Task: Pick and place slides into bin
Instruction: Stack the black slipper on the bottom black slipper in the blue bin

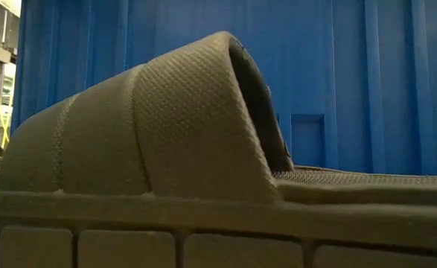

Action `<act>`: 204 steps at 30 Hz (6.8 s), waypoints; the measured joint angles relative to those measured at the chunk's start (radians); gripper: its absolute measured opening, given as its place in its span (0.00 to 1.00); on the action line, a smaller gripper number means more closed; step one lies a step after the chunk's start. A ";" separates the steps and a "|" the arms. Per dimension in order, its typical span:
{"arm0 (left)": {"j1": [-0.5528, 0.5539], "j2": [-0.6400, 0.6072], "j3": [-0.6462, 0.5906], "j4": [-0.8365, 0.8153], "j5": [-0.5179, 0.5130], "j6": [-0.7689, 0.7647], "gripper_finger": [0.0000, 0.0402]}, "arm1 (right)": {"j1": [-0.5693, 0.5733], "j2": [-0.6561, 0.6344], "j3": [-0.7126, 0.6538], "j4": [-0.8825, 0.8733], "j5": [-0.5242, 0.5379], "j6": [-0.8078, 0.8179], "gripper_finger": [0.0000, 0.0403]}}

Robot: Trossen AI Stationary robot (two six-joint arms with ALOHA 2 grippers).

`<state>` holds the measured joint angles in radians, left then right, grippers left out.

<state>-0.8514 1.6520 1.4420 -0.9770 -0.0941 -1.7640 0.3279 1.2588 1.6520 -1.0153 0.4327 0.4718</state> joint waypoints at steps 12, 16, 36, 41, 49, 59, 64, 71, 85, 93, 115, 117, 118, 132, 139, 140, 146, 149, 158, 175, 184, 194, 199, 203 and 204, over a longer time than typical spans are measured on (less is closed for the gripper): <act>0.084 0.259 0.407 -0.459 -0.001 -0.007 0.18 | 0.000 0.002 0.000 -0.051 -0.072 -0.121 0.48; 0.092 0.347 0.485 -0.544 0.018 -0.050 0.18 | 0.000 0.002 0.000 -0.061 -0.087 -0.162 0.48; 0.107 0.479 0.508 -0.526 -0.033 -0.040 0.31 | 0.000 0.002 0.000 -0.058 -0.109 -0.269 0.48; 0.119 0.479 0.453 -0.551 -0.008 -0.073 0.50 | 0.000 0.002 0.000 -0.057 -0.109 -0.270 0.48; 0.140 0.479 0.380 -0.511 0.020 -0.058 0.67 | 0.000 0.002 0.000 -0.054 -0.108 -0.266 0.48; 0.144 0.479 0.287 -0.512 0.076 -0.009 0.63 | 0.000 0.002 0.000 -0.011 -0.108 -0.263 0.48; 0.144 0.479 0.275 -0.538 0.065 0.005 0.57 | 0.000 0.002 0.000 -0.010 -0.102 -0.262 0.48; 0.144 0.478 0.260 -0.530 0.023 0.040 0.47 | 0.000 0.002 0.000 -0.010 -0.098 -0.263 0.48; 0.146 0.476 0.165 -0.476 0.078 0.077 0.41 | -0.001 0.002 0.000 -0.006 -0.091 -0.262 0.48; 0.145 0.476 0.164 -0.506 0.076 0.070 0.29 | -0.001 0.002 0.000 -0.006 -0.091 -0.263 0.48; 0.128 0.480 0.393 -0.597 0.048 0.164 0.03 | -0.001 0.002 0.000 -0.007 -0.060 -0.280 0.48; 0.120 0.475 0.441 -0.587 0.022 0.164 0.01 | -0.001 0.002 0.000 -0.006 -0.060 -0.287 0.48; 0.116 0.471 0.466 -0.588 0.011 0.164 0.01 | -0.001 0.002 0.000 -0.005 -0.059 -0.290 0.48; 0.077 0.468 0.917 -0.589 -0.091 0.185 0.01 | -0.001 0.002 0.000 0.025 -0.135 -0.320 0.48; 0.051 0.341 0.899 -0.462 -0.204 0.162 0.01 | -0.002 0.002 0.003 0.096 -0.332 -0.365 0.48; 0.051 0.332 0.912 -0.461 -0.223 0.164 0.01 | -0.004 0.002 0.003 0.106 -0.366 -0.366 0.48; 0.054 0.249 0.914 -0.394 -0.426 0.278 0.01 | -0.024 0.002 0.003 0.189 -0.579 -0.347 0.48; 0.071 0.217 0.914 -0.366 -0.540 0.403 0.01 | -0.037 0.002 0.003 0.246 -0.655 -0.339 0.48; 0.158 0.121 0.913 -0.321 -0.684 0.873 0.01 | -0.094 0.002 0.003 0.411 -0.806 -0.287 0.50; 0.445 0.037 0.913 -0.046 -0.229 1.590 0.01 | -0.138 0.035 0.004 0.698 -0.855 -0.241 0.70; 0.592 0.033 0.913 0.002 0.003 1.670 0.01 | -0.138 0.069 0.003 0.712 -0.855 -0.271 0.69; 0.675 0.033 0.913 0.011 0.079 1.690 0.01 | -0.138 0.086 0.004 0.768 -0.859 -0.297 0.68; 0.690 0.033 0.913 0.029 0.084 1.690 0.01 | -0.138 0.086 0.004 0.769 -0.828 -0.317 0.68; 0.690 0.033 0.913 0.054 0.084 1.709 0.01 | -0.138 0.089 0.004 0.769 -0.783 -0.343 0.68; 0.690 0.033 0.913 0.054 0.084 1.709 0.01 | -0.138 0.091 0.004 0.768 -0.776 -0.350 0.68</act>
<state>-0.1612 1.6854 2.3554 -0.9229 -0.0101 -0.0553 0.1898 1.3495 1.6558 -0.2475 -0.3429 0.1221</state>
